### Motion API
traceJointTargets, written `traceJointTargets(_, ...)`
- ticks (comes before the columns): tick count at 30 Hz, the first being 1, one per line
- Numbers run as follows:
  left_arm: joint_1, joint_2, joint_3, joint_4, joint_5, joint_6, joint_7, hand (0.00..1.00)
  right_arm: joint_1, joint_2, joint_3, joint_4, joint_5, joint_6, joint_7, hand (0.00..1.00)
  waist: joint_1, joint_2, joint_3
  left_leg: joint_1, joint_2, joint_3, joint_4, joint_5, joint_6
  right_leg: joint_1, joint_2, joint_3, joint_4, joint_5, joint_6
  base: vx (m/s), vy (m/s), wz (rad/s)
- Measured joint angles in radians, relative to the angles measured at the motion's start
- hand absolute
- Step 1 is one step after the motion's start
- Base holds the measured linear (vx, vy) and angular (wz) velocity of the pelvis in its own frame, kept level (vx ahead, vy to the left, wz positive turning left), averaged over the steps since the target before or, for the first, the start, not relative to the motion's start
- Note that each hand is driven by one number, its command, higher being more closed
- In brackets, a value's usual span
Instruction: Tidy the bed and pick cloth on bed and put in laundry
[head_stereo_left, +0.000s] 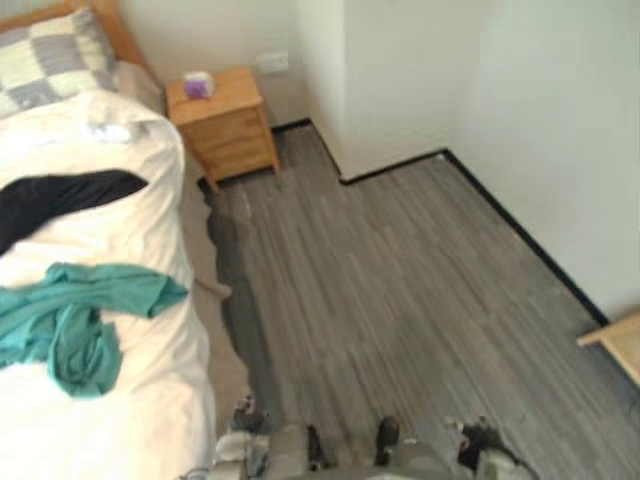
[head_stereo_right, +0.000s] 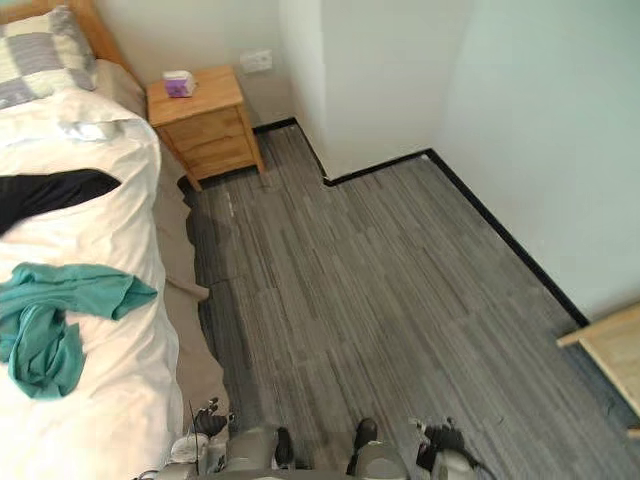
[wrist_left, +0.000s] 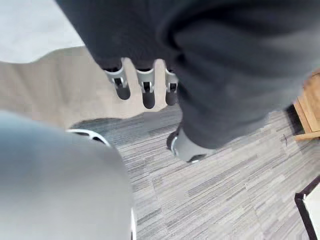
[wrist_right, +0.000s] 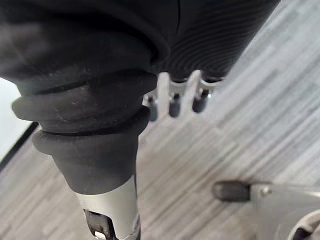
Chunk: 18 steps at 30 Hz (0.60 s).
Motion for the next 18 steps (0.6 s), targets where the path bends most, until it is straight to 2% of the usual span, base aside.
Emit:
traceJointTargets(1,0.000,-0.004,-0.001,-0.007,0.001,0.000,0.000,0.00,-0.001,0.006,-0.004,-0.004,0.000,-0.001,-0.002,0.00,0.008,0.002,-0.001,0.003,-0.010,-0.002,-0.180,0.041,-0.026,0.006,-0.002,0.011,-0.010,-0.007,0.011,0.23,0.070,-0.36)
traceJointTargets(3,-0.001,-0.005,-0.002,-0.008,0.001,0.000,-0.003,0.00,-0.003,0.013,-0.003,-0.011,-0.003,-0.001,-0.010,0.00,0.015,0.007,0.002,-0.013,-0.010,-0.001,-0.386,0.137,-0.037,0.020,0.001,0.016,-0.028,-0.018,0.027,0.30,0.133,-0.18)
traceJointTargets(4,-0.003,-0.008,-0.004,-0.011,0.001,-0.005,-0.004,0.00,-0.005,0.016,-0.001,-0.012,-0.009,-0.001,-0.014,0.00,0.017,0.021,-0.002,-0.059,0.021,0.012,-0.434,0.175,-0.045,0.030,0.013,0.021,-0.035,-0.036,0.056,0.47,0.219,-0.13)
traceJointTargets(5,-0.005,-0.010,-0.003,-0.013,0.001,-0.005,-0.005,0.00,-0.007,0.016,0.003,-0.012,-0.009,-0.001,-0.014,0.00,0.021,0.023,0.000,-0.062,0.034,0.033,-0.428,0.220,-0.022,0.040,0.014,0.027,-0.035,-0.044,0.068,0.56,0.262,-0.19)
traceJointTargets(6,-0.009,-0.007,-0.003,-0.012,0.005,-0.003,-0.004,0.00,-0.012,0.022,0.009,-0.012,-0.010,-0.002,-0.013,0.00,0.024,0.014,-0.003,-0.043,0.021,0.073,-0.416,0.294,0.051,0.064,-0.016,0.040,-0.032,-0.067,0.106,0.54,0.242,-0.16)
traceJointTargets(7,-0.012,-0.006,-0.001,-0.013,0.009,-0.003,-0.006,0.00,-0.010,0.024,0.013,-0.012,-0.011,-0.003,-0.012,0.00,0.019,-0.002,-0.001,-0.031,0.001,0.083,-0.390,0.287,0.107,0.079,-0.043,0.039,-0.021,-0.075,0.132,0.65,0.284,-0.08)
traceJointTargets(8,-0.020,0.000,0.005,-0.012,0.014,0.003,-0.006,0.00,-0.009,0.037,0.017,-0.012,-0.018,-0.005,-0.011,0.00,0.012,-0.027,0.000,-0.023,-0.020,0.098,-0.338,0.231,0.138,0.089,-0.083,0.044,0.010,-0.064,0.159,0.42,0.183,-0.01)
traceJointTargets(9,-0.020,-0.001,0.010,-0.011,0.014,0.005,-0.006,0.00,-0.007,0.042,0.017,-0.010,-0.022,-0.006,-0.009,0.00,0.013,-0.033,-0.001,-0.013,-0.027,0.103,-0.314,0.209,0.144,0.088,-0.097,0.050,0.043,-0.056,0.182,0.53,0.270,0.02)
traceJointTargets(10,-0.020,0.005,0.020,-0.003,0.023,0.015,-0.005,0.00,0.008,0.050,0.015,-0.010,-0.039,-0.006,-0.004,0.00,0.013,-0.037,-0.003,0.033,-0.044,0.103,-0.300,0.158,0.146,0.070,-0.118,0.078,0.176,-0.060,0.196,0.52,0.286,0.09)
traceJointTargets(11,-0.018,0.008,0.018,0.003,0.034,0.019,-0.005,0.00,0.031,0.052,0.011,-0.011,-0.041,-0.006,0.007,0.00,0.009,-0.041,-0.005,0.086,-0.068,0.092,-0.305,0.113,0.148,0.001,-0.154,0.115,0.413,-0.059,0.229,0.73,0.395,0.38)
traceJointTargets(12,-0.017,0.010,0.011,0.001,0.040,0.023,-0.004,0.00,0.055,0.060,-0.006,-0.019,-0.028,-0.007,0.013,0.00,0.001,-0.050,-0.005,0.142,-0.101,0.052,-0.323,0.075,0.153,-0.087,-0.181,0.172,0.665,0.037,0.255,0.50,0.266,0.66)
traceJointTargets(13,-0.015,0.011,-0.004,0.001,0.041,0.026,-0.002,0.00,0.057,0.062,-0.024,-0.023,-0.030,-0.009,0.012,0.00,-0.013,-0.054,-0.005,0.182,-0.118,0.020,-0.334,0.060,0.156,-0.142,-0.190,0.197,0.808,0.063,0.268,0.54,0.229,1.04)
traceJointTargets(14,-0.016,0.016,-0.021,0.002,0.040,0.030,-0.002,0.00,0.060,0.058,-0.027,-0.021,-0.032,-0.008,0.010,0.00,-0.029,-0.054,-0.001,0.228,-0.133,-0.024,-0.349,0.045,0.156,-0.181,-0.192,0.191,0.933,0.039,0.266,0.58,0.164,1.36)
traceJointTargets(15,-0.016,0.017,-0.045,0.002,0.040,0.032,-0.002,0.00,0.069,0.054,-0.026,-0.022,-0.033,-0.008,0.010,0.00,-0.047,-0.051,0.001,0.289,-0.140,-0.081,-0.372,0.030,0.162,-0.216,-0.193,0.154,1.008,-0.014,0.248,0.60,0.128,1.33)
traceJointTargets(16,-0.016,0.017,-0.053,0.002,0.039,0.032,-0.001,0.00,0.075,0.053,-0.027,-0.023,-0.032,-0.009,0.010,0.00,-0.049,-0.040,0.007,0.322,-0.141,-0.108,-0.386,0.025,0.162,-0.235,-0.190,0.133,1.016,-0.045,0.234,0.62,0.068,1.48)
traceJointTargets(17,-0.027,0.019,-0.059,0.003,0.037,0.032,0.000,0.00,0.081,0.050,-0.027,-0.025,-0.031,-0.011,0.009,0.00,-0.049,-0.039,0.008,0.395,-0.138,-0.169,-0.422,0.019,0.157,-0.279,-0.172,0.077,0.965,-0.130,0.169,0.64,-0.005,1.26)
traceJointTargets(18,-0.030,0.020,-0.060,0.004,0.032,0.032,0.000,0.00,0.082,0.049,-0.026,-0.032,-0.029,-0.013,0.010,0.00,-0.052,-0.034,0.011,0.431,-0.125,-0.200,-0.435,0.016,0.151,-0.305,-0.155,0.060,0.873,-0.160,0.124,0.64,-0.045,1.50)
